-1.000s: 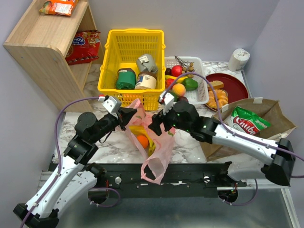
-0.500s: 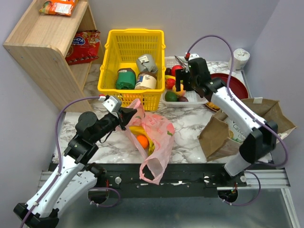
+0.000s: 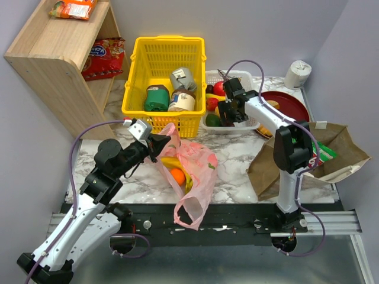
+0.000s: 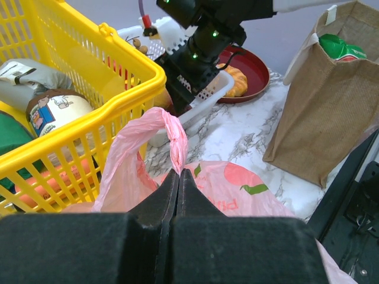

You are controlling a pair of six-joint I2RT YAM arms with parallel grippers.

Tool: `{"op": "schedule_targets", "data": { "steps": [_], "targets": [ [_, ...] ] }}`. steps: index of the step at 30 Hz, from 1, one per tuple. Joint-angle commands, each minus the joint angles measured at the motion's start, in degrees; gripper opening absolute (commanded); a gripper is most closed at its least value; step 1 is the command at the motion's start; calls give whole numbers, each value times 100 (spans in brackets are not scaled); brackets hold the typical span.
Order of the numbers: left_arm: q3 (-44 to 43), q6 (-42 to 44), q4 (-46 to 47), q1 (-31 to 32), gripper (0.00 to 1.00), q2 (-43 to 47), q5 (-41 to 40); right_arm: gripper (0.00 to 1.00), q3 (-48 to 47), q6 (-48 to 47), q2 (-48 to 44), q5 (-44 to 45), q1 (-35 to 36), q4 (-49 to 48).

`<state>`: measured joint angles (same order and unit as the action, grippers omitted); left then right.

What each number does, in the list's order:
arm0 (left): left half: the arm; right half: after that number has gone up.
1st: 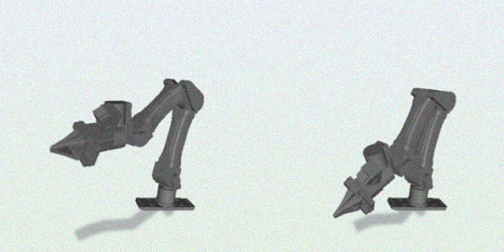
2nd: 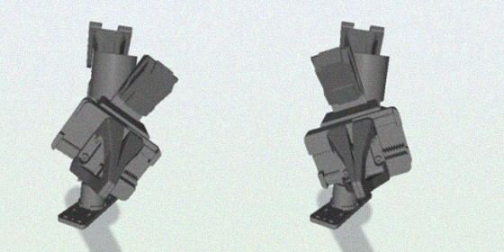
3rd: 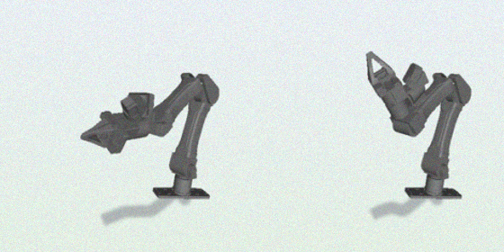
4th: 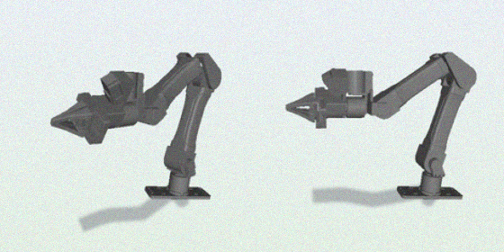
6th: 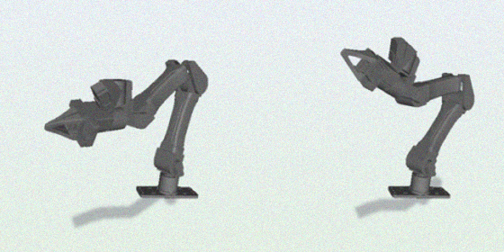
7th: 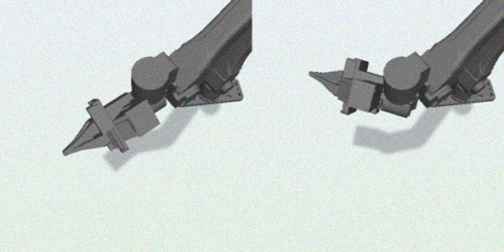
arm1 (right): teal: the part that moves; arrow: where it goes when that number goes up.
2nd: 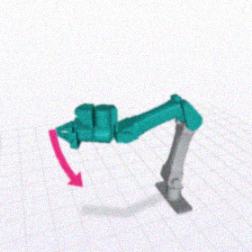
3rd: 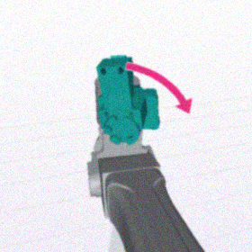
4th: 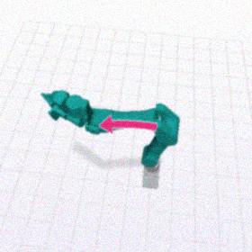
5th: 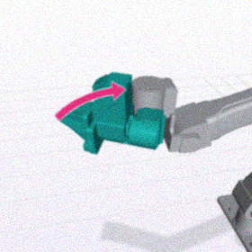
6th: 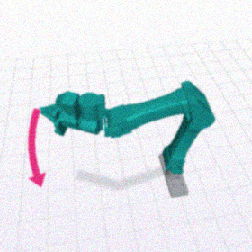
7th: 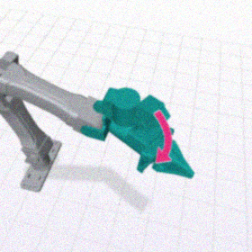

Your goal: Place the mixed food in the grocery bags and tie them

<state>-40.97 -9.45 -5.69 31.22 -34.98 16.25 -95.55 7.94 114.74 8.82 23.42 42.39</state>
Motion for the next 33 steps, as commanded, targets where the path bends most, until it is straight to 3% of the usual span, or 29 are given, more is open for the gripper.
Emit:
{"op": "schedule_targets", "data": {
  "steps": [1, 8, 12, 13, 16, 21, 23, 27, 33],
  "targets": [
    [-25, -30, 68, 15, 0, 62, -43, 75, -254, -91, 347, 85, -4, 208],
    [-25, -39, 51, 7, 0, 62, -25, 74, -228, -205, 734, -389, -39, -240],
    [-7, -22, 60, 15, 0, 88, -43, 54, -131, -250, 717, -416, -39, -354],
    [-7, -13, 60, 15, 0, 79, -43, 46, -105, -258, 569, -407, -39, -311],
    [-16, -13, 60, 7, 0, 79, -52, 36, 124, -311, -36, -189, -39, -205],
    [-7, -48, 86, 15, 0, 70, -25, 35, 658, -504, -1469, 602, 276, -116],
    [-16, -48, 86, 7, 0, 62, -25, 32, 1019, -662, -2310, 630, 565, -649],
    [-16, -30, 77, 7, 0, 53, -34, 27, 2161, -646, -3437, -850, 1049, -2004],
    [-25, -4, 60, 7, 0, 35, -96, 28, 2735, -241, -3494, -2654, 2227, -3359]
  ]
}}
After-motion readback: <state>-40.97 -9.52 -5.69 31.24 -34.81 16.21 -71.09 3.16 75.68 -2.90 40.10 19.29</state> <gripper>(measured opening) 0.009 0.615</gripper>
